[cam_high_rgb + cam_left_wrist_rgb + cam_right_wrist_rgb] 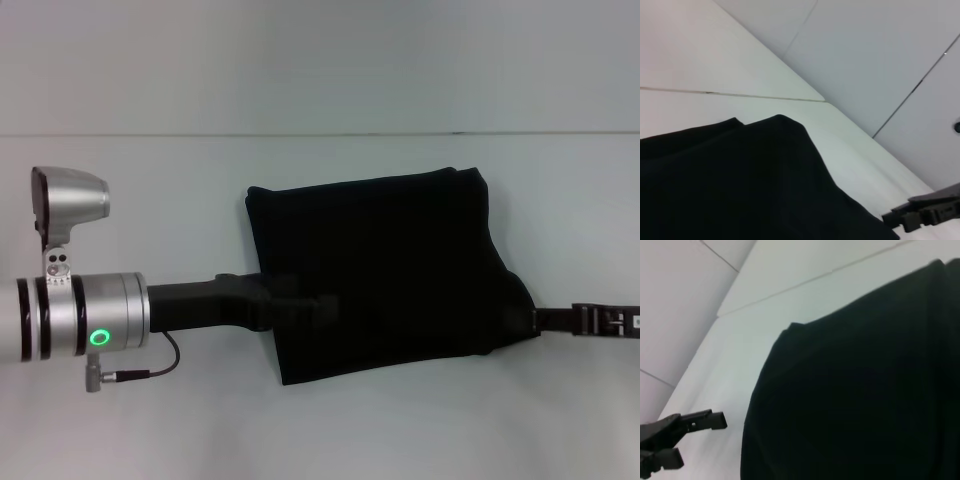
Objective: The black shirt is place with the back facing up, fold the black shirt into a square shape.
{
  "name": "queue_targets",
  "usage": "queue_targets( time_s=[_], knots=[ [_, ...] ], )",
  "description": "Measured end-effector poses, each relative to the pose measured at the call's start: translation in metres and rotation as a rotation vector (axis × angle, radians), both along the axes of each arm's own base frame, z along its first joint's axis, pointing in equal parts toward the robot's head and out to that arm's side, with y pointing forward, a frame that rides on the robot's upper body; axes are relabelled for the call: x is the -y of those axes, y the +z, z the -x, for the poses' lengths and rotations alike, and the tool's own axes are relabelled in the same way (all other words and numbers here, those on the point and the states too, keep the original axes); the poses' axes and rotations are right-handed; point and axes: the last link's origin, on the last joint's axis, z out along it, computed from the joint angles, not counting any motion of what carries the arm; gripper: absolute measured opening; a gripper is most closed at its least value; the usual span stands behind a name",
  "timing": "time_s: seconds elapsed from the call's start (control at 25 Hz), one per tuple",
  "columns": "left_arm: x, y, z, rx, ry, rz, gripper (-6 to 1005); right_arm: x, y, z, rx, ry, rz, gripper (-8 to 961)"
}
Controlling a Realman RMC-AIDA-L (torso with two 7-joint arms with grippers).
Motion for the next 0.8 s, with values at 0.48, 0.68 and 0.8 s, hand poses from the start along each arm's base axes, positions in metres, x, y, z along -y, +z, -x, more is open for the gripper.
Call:
queue_targets(
  time_s=[0.48, 0.68, 0.8],
  knots=[
    [-0.027, 0.002, 0.016, -0.048, 0.258, -0.089, 948, 0.009, 0.003, -0.007, -0.018, -0.030, 0.012, 422],
    [-0.044, 0.002, 0.017, -0.061, 0.402, -0.116, 948, 0.009, 0.003, -0.007, -0.018, -0.030, 0.012, 421],
    [-0.051, -0.002, 0.017, -0.091, 0.448, -0.120, 949, 0.009, 0.003, -0.006, -0.019, -0.029, 0.012, 421]
  ],
)
